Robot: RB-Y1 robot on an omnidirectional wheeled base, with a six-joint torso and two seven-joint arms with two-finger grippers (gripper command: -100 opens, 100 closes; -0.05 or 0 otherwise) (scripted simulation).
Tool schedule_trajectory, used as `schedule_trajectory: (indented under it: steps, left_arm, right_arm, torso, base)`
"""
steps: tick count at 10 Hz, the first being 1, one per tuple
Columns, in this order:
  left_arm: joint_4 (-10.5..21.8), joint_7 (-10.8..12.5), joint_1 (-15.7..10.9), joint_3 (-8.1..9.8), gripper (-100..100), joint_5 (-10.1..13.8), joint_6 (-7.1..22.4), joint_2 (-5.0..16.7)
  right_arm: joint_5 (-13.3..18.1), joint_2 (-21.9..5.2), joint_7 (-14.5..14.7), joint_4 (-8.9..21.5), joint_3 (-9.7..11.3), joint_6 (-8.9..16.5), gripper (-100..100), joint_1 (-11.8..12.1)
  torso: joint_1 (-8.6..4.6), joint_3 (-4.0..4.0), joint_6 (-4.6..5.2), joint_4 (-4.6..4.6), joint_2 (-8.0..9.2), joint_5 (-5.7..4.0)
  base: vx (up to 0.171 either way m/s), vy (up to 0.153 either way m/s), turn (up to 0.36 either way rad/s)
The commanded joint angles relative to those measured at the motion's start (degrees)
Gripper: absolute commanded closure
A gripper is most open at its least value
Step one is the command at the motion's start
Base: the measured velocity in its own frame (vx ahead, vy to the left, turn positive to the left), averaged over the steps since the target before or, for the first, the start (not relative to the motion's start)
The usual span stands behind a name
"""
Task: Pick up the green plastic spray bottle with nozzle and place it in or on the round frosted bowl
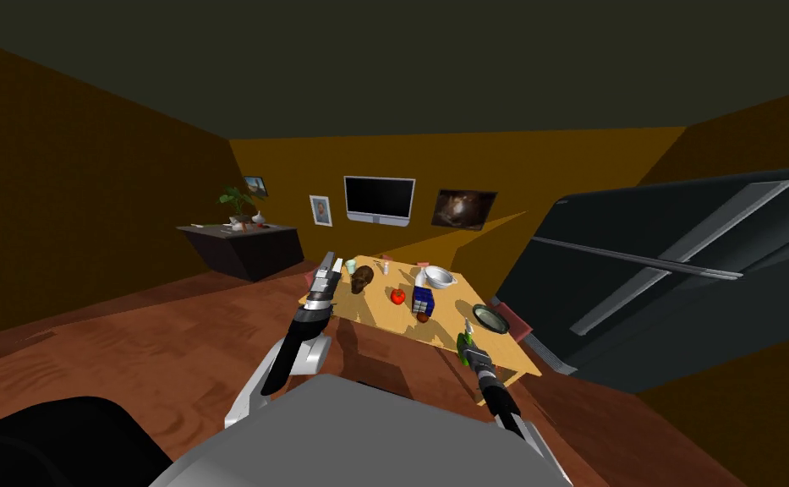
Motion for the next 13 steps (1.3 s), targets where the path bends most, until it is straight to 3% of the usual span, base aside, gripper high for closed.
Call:
schedule_trajectory:
  steps: [1, 6, 8, 10, 13]
  left_arm:
    - [0.00, 0.00, 0.00, 0.00, 0, 0.00, 0.00, 0.00]
    - [0.00, 0.00, 0.00, 0.01, 0, 0.00, 0.00, 0.00]
    - [0.00, 0.00, 0.01, 0.01, 0, 0.00, 0.00, 0.01]
    - [0.00, 0.00, 0.02, 0.01, 0, 0.00, 0.00, 0.01]
    - [0.00, 0.00, 0.03, 0.02, 0, 0.00, 0.00, 0.02]
  right_arm:
    - [0.03, -0.14, -0.44, 0.98, -0.06, 0.90, 100, 0.24]
    - [-0.38, -1.68, -0.46, 6.06, -1.86, 0.97, 100, -1.69]
    - [-0.57, -2.34, -0.11, 7.95, -2.24, 0.64, 100, -2.95]
    - [-0.96, -3.16, 0.43, 10.25, -1.83, 0.00, 100, -5.89]
    - [-1.37, -3.76, 0.86, 11.76, -0.88, -0.59, 100, -9.10]
  torso:
    - [0.00, 0.00, 0.00, 0.00, 0.00, 0.00]
    - [-0.31, 0.03, 0.23, -0.08, 0.14, -0.07]
    - [-0.36, -0.14, 0.11, -0.10, -0.22, -0.09]
    - [-0.55, -0.31, 0.13, -0.14, -0.52, -0.07]
    - [-0.69, -0.67, -0.03, -0.24, -1.19, -0.08]
  base:
    - [-0.182, 0.021, -0.135]
    - [-0.215, 0.018, -0.192]
    - [-0.116, -0.040, -0.103]
    - [-0.041, -0.105, -0.145]
    - [0.072, -0.137, -0.023]
